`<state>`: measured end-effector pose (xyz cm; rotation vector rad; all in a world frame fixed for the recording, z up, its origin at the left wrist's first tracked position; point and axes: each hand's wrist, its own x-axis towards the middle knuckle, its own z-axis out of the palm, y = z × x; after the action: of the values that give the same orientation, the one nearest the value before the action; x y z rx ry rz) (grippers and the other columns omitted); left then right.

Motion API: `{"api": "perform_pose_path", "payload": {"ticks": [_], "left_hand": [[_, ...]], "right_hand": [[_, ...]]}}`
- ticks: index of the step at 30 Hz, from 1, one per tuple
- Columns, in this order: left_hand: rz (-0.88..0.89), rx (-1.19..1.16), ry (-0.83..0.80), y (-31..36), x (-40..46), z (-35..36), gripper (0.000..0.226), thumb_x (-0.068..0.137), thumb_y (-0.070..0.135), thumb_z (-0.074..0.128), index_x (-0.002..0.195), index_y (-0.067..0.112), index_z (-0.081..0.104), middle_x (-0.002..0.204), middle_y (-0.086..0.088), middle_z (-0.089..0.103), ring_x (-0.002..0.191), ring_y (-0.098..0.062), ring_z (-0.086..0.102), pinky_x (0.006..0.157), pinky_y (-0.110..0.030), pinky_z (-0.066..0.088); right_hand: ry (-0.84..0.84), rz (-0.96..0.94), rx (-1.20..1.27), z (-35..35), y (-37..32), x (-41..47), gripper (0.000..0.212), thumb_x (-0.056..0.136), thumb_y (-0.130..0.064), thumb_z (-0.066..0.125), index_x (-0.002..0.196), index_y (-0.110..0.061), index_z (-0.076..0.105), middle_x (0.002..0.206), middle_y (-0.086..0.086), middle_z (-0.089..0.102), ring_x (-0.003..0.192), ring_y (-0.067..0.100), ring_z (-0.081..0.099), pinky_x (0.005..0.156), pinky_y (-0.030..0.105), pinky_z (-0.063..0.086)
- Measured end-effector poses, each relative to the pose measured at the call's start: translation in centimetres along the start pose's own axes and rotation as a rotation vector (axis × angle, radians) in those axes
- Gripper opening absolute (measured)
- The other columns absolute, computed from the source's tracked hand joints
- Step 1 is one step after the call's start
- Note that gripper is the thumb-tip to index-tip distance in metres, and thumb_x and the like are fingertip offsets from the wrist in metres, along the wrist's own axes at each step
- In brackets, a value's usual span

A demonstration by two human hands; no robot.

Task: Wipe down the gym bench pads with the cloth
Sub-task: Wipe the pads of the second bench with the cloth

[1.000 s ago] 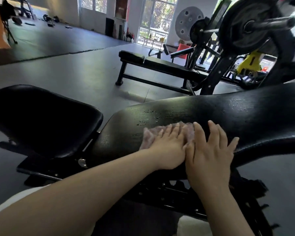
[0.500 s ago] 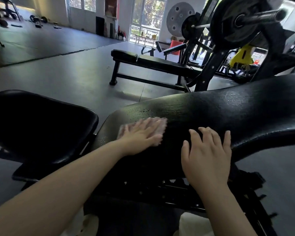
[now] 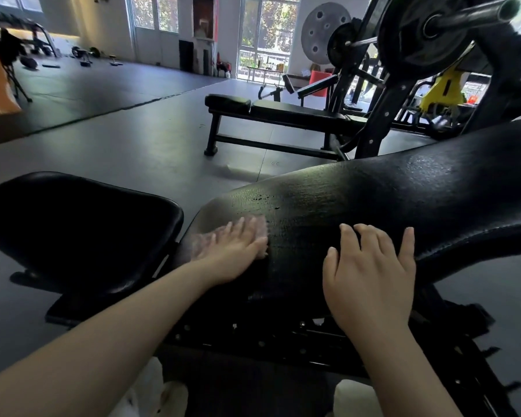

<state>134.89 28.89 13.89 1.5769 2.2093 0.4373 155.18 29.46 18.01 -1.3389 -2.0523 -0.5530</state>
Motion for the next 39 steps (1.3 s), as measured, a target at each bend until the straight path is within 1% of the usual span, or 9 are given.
{"api": "perform_pose_path", "payload": {"ticks": [3, 7, 14, 18, 23, 27, 31, 35, 39], "left_hand": [[0.271, 0.073, -0.013, 6.3, -0.9, 0.2, 0.057, 0.101, 0.046, 0.014, 0.148, 0.03, -0.013, 0.156, 0.009, -0.019, 0.143, -0.012, -0.017, 0.114, -0.038, -0.013], [0.428, 0.108, -0.009, 8.8, 1.9, -0.6, 0.055, 0.101, 0.045, 0.017, 0.148, 0.033, -0.009, 0.157, 0.01, -0.012, 0.144, -0.011, -0.013, 0.116, -0.044, -0.01], [0.25, 0.048, 0.0, 7.6, 6.4, -1.4, 0.058, 0.099, 0.051, 0.016, 0.148, 0.033, -0.009, 0.157, 0.01, -0.012, 0.145, -0.015, -0.011, 0.114, -0.052, -0.008], [0.32, 0.073, -0.01, 5.6, 4.2, -0.7, 0.057, 0.098, 0.054, 0.017, 0.142, 0.04, -0.016, 0.156, 0.013, -0.015, 0.144, -0.013, -0.014, 0.114, -0.053, -0.01], [0.346, 0.071, -0.036, 0.5, -1.7, 0.0, 0.069, 0.062, 0.075, 0.0, 0.12, 0.051, -0.026, 0.139, 0.03, -0.023, 0.136, -0.001, -0.019, 0.114, -0.043, -0.012], [0.105, 0.02, 0.039, -5.0, -0.4, -0.1, 0.089, 0.068, 0.079, 0.006, 0.145, 0.037, -0.01, 0.156, 0.017, -0.006, 0.145, -0.013, -0.008, 0.116, -0.05, -0.004], [-0.142, 0.031, 0.065, -9.4, 3.0, 0.2, 0.094, 0.067, 0.08, 0.005, 0.149, 0.036, 0.012, 0.158, 0.01, 0.005, 0.145, -0.024, 0.006, 0.113, -0.057, 0.004], [-0.27, 0.009, 0.045, -6.8, 4.3, 0.1, 0.088, 0.074, 0.074, 0.003, 0.15, 0.03, 0.005, 0.159, 0.001, -0.004, 0.145, -0.029, -0.005, 0.114, -0.055, -0.002], [-0.049, -0.056, 0.024, 3.3, 3.5, -0.2, 0.064, 0.096, 0.057, 0.012, 0.15, 0.029, -0.008, 0.157, 0.003, -0.015, 0.144, -0.024, -0.014, 0.113, -0.053, -0.011]], "right_hand": [[-0.008, 0.007, -0.004, 0.0, 0.1, 0.0, 0.054, 0.084, -0.031, 0.033, 0.116, 0.002, 0.062, 0.111, 0.02, 0.065, 0.11, 0.034, 0.059, 0.11, 0.049, 0.012], [-0.005, 0.017, -0.008, 0.1, 0.1, 0.0, 0.057, 0.082, -0.03, 0.034, 0.12, 0.004, 0.059, 0.112, 0.02, 0.064, 0.111, 0.034, 0.059, 0.11, 0.049, 0.012], [0.002, 0.019, -0.024, 0.0, 0.0, 0.0, 0.056, 0.082, -0.029, 0.034, 0.118, 0.004, 0.061, 0.11, 0.019, 0.066, 0.108, 0.034, 0.06, 0.11, 0.049, 0.014], [-0.012, 0.017, -0.024, 0.0, 0.0, 0.0, 0.055, 0.082, -0.03, 0.034, 0.118, 0.002, 0.061, 0.11, 0.016, 0.066, 0.109, 0.032, 0.06, 0.11, 0.048, 0.012], [-0.018, 0.003, -0.013, 0.0, 0.1, -0.2, 0.053, 0.083, -0.029, 0.034, 0.116, 0.002, 0.063, 0.11, 0.017, 0.066, 0.11, 0.033, 0.06, 0.11, 0.048, 0.011], [-0.02, 0.0, -0.007, 0.0, 0.1, -0.2, 0.052, 0.083, -0.028, 0.035, 0.114, 0.003, 0.063, 0.11, 0.018, 0.066, 0.109, 0.034, 0.059, 0.11, 0.048, 0.011], [-0.004, 0.009, 0.0, 0.0, 0.0, -0.2, 0.051, 0.082, -0.027, 0.036, 0.112, 0.003, 0.064, 0.108, 0.019, 0.066, 0.108, 0.035, 0.06, 0.109, 0.048, 0.012], [-0.004, 0.018, 0.006, 0.0, -0.2, -0.1, 0.049, 0.082, -0.025, 0.037, 0.112, 0.004, 0.064, 0.108, 0.02, 0.066, 0.108, 0.036, 0.06, 0.11, 0.049, 0.012], [-0.014, 0.016, 0.003, 0.0, -0.1, -0.1, 0.051, 0.081, -0.025, 0.037, 0.113, 0.003, 0.063, 0.107, 0.019, 0.067, 0.107, 0.035, 0.06, 0.11, 0.048, 0.012]]}}
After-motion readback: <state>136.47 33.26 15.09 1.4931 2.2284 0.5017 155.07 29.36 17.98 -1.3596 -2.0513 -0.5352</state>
